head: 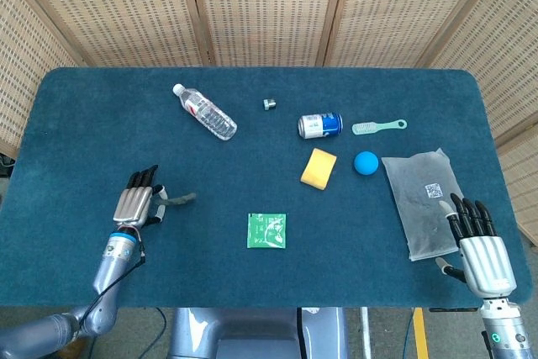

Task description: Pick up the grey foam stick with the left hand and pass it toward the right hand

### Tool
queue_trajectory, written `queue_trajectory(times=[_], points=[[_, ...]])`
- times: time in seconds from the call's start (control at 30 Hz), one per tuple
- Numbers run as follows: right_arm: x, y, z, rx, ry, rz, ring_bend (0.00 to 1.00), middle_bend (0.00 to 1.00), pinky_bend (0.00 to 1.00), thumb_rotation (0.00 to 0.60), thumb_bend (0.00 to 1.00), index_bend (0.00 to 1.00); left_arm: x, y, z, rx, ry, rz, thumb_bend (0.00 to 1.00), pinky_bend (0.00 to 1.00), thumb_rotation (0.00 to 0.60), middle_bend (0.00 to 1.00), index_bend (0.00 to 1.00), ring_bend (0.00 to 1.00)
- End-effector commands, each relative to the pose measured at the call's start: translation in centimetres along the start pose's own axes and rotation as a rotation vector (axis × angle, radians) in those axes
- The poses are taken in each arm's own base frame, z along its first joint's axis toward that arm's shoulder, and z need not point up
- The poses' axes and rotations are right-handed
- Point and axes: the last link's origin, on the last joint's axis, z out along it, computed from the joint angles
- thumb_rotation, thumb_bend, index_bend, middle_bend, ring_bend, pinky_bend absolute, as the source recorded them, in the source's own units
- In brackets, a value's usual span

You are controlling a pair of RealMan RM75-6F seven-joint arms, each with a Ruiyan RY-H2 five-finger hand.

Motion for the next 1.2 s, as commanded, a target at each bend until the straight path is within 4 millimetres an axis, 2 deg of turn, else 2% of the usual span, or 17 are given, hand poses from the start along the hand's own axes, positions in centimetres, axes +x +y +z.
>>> queue_trajectory(times=[0.03, 0.27, 0.43, 0.67, 0.83, 1.03, 1.13, 1.2], points=[[-0.1, -0.1, 0.0, 0.004, -0.001, 0.001, 0.00, 0.00, 0.00, 0.600, 0.00, 0.00, 0.9, 0.2, -0.4, -0.064, 0.015, -0.139, 0.49, 0.00, 0.600, 0.00, 0.78, 0.00], [-0.4, -0.9, 0.7, 0.055, 0.003, 0.034, 0.00, 0.00, 0.00, 0.600, 0.00, 0.00, 1.9, 1.4, -0.8, -0.219, 0.046, -0.406, 0.47, 0.00, 0.600, 0.00, 0.78, 0.00], [0.2, -1.7, 1.7, 0.113, 0.006, 0.093, 0.00, 0.00, 0.00, 0.600, 0.00, 0.04, 2.4, 2.7, -1.1, -0.315, 0.042, -0.509, 0.47, 0.00, 0.600, 0.00, 0.78, 0.00], [2.0, -4.0, 4.3, 0.218, -0.015, 0.205, 0.00, 0.00, 0.00, 0.600, 0.00, 0.13, 2.9, 7.4, -0.5, -0.456, -0.082, -0.661, 0.47, 0.00, 0.600, 0.00, 0.78, 0.00], [3.6, -5.8, 6.0, 0.257, -0.016, 0.252, 0.00, 0.00, 0.00, 0.600, 0.00, 0.20, 3.6, 11.1, 0.5, -0.530, -0.132, -0.683, 0.47, 0.00, 0.600, 0.00, 0.78, 0.00], [4.6, -7.9, 8.1, 0.288, -0.048, 0.361, 0.00, 0.00, 0.00, 0.600, 0.00, 0.25, 4.0, 15.0, 1.5, -0.582, -0.160, -0.691, 0.47, 0.00, 0.600, 0.00, 0.79, 0.00], [5.0, -9.2, 10.0, 0.308, -0.093, 0.397, 0.00, 0.00, 0.00, 0.600, 0.00, 0.27, 3.9, 17.1, 1.9, -0.604, -0.179, -0.684, 0.47, 0.00, 0.600, 0.00, 0.79, 0.00], [5.1, -9.8, 10.9, 0.315, -0.101, 0.401, 0.00, 0.00, 0.00, 0.600, 0.00, 0.29, 3.7, 17.9, 2.1, -0.609, -0.184, -0.670, 0.47, 0.00, 0.600, 0.00, 0.79, 0.00]])
